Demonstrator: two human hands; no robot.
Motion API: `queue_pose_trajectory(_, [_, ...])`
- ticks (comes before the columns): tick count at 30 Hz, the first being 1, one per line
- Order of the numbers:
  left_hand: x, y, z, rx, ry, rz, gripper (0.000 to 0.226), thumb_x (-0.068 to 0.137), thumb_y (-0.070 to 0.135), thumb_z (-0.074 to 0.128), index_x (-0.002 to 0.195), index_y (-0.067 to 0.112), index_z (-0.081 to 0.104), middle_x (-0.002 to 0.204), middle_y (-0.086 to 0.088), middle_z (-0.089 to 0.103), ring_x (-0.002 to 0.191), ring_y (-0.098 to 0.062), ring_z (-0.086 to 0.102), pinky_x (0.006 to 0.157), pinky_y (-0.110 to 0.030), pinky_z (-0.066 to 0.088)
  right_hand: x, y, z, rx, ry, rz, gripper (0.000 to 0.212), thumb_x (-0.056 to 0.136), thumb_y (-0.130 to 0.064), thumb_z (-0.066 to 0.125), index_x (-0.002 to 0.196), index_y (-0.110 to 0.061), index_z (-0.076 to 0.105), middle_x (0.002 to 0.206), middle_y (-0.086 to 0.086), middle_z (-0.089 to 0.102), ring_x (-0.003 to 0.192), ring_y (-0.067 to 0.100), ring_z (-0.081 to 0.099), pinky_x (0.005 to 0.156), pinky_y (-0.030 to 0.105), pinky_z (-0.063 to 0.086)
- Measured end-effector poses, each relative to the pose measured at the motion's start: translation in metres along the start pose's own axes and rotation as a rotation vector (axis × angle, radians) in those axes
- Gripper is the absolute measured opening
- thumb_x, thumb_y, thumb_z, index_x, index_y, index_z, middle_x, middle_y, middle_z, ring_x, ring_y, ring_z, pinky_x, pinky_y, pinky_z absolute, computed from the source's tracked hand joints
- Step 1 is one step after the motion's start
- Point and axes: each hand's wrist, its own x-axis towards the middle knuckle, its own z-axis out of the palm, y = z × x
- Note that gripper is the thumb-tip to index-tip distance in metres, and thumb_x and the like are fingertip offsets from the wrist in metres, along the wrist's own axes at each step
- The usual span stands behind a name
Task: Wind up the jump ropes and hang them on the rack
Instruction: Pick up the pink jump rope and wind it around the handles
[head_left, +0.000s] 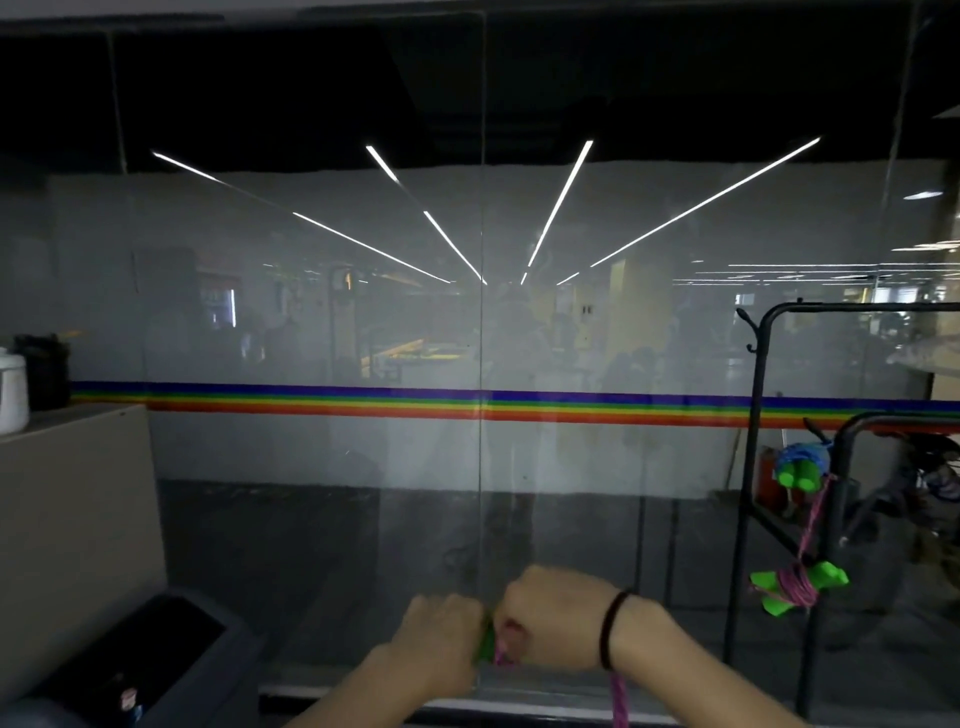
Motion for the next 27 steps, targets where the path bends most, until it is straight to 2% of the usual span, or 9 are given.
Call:
queue_pose_trajectory(3, [-0.011, 0.003, -0.009, 0.161, 0.005, 0.091, 0.030, 0.087, 0.011, 0.045, 0.115, 0.003, 0.051, 0.123, -0.021, 0.054, 0.115, -0.039, 0.051, 0.093, -0.042, 0.038, -0.003, 0.016, -0.012, 0.231, 0.047, -0.018, 0.017, 0.079, -0.031, 0.066, 0.084, -0.016, 0.072, 0.082, 0.005, 0.071, 0.070, 0.008, 0.060, 0.062, 0.013, 0.039])
queue_pose_trajectory(5, [-0.017, -0.003, -0.013, 0.103, 0.063, 0.192, 0.023, 0.083, 0.009, 0.047, 0.105, 0.009, 0.055, 0.116, -0.015, 0.058, 0.111, -0.036, 0.053, 0.086, -0.040, 0.041, 0.001, 0.037, -0.004, 0.453, 0.073, 0.025, 0.016, 0.069, -0.041, 0.075, 0.068, -0.026, 0.069, 0.061, -0.010, 0.062, 0.056, -0.002, 0.050, 0.055, 0.010, 0.034])
queue_pose_trajectory(7, [-0.022, -0.011, -0.018, -0.080, 0.185, 0.277, 0.013, 0.080, 0.019, 0.054, 0.093, 0.019, 0.054, 0.104, -0.003, 0.063, 0.099, -0.023, 0.059, 0.073, -0.031, 0.042, 0.001, 0.049, 0.009, 0.686, 0.125, 0.050, 0.027, 0.063, -0.051, 0.074, 0.062, -0.026, 0.064, 0.057, -0.011, 0.055, 0.055, -0.001, 0.045, 0.054, 0.014, 0.033])
queue_pose_trajectory(10, [-0.021, -0.022, -0.015, -0.528, 0.340, 0.277, 0.018, 0.071, 0.029, 0.069, 0.084, 0.024, 0.059, 0.080, 0.005, 0.066, 0.069, 0.001, 0.054, 0.061, -0.022, 0.044, 0.004, 0.061, 0.044, 0.908, 0.260, 0.067, 0.033, 0.067, -0.049, 0.071, 0.072, -0.017, 0.070, 0.068, 0.001, 0.064, 0.063, 0.010, 0.057, 0.062, 0.022, 0.045])
queue_pose_trajectory(12, [-0.018, -0.025, -0.012, -0.777, 0.414, 0.223, 0.024, 0.060, 0.030, 0.079, 0.081, 0.026, 0.067, 0.072, 0.007, 0.067, 0.065, 0.006, 0.052, 0.061, -0.021, 0.048, 0.000, 0.050, 0.053, 1.020, 0.336, 0.169, 0.027, 0.076, -0.042, 0.061, 0.063, -0.019, 0.067, 0.051, -0.006, 0.058, 0.045, 0.007, 0.050, 0.049, 0.018, 0.040])
queue_pose_trajectory(14, [-0.015, -0.025, -0.006, -0.911, 0.469, 0.140, 0.030, 0.054, 0.030, 0.084, 0.080, 0.023, 0.071, 0.070, 0.009, 0.068, 0.062, 0.007, 0.053, 0.060, -0.018, 0.046, -0.003, 0.041, 0.058, 0.991, 0.346, 0.231, 0.037, 0.093, -0.033, 0.047, 0.060, -0.020, 0.058, 0.037, -0.009, 0.044, 0.034, -0.001, 0.035, 0.038, 0.011, 0.028])
queue_pose_trajectory(18, [-0.009, -0.022, 0.007, -0.921, 0.519, 0.052, 0.029, 0.058, 0.034, 0.082, 0.082, 0.022, 0.071, 0.069, 0.011, 0.070, 0.060, 0.008, 0.057, 0.061, -0.016, 0.049, -0.003, 0.030, 0.066, 0.790, 0.392, 0.265, 0.040, 0.097, -0.027, 0.039, 0.061, -0.028, 0.056, 0.046, -0.011, 0.052, 0.047, -0.001, 0.045, 0.055, 0.017, 0.034])
queue_pose_trajectory(22, [-0.002, -0.018, 0.013, -0.621, 0.496, 0.002, 0.037, 0.065, 0.048, 0.071, 0.095, 0.028, 0.062, 0.087, 0.006, 0.072, 0.080, -0.012, 0.066, 0.068, -0.026, 0.050, -0.007, 0.024, 0.065, 0.383, 0.250, 0.284, 0.020, 0.093, -0.022, 0.041, 0.095, -0.014, 0.060, 0.102, 0.017, 0.066, 0.094, 0.029, 0.061, 0.069, 0.026, 0.037])
queue_pose_trajectory(27, [0.005, -0.012, 0.010, -0.210, 0.307, -0.019, 0.043, 0.076, 0.045, 0.063, 0.115, 0.030, 0.052, 0.114, -0.005, 0.065, 0.107, -0.029, 0.060, 0.083, -0.032, 0.047, -0.017, 0.024, 0.036, 0.163, 0.149, 0.200, 0.023, 0.089, -0.030, 0.050, 0.096, -0.012, 0.062, 0.103, 0.015, 0.065, 0.096, 0.030, 0.060, 0.079, 0.033, 0.046])
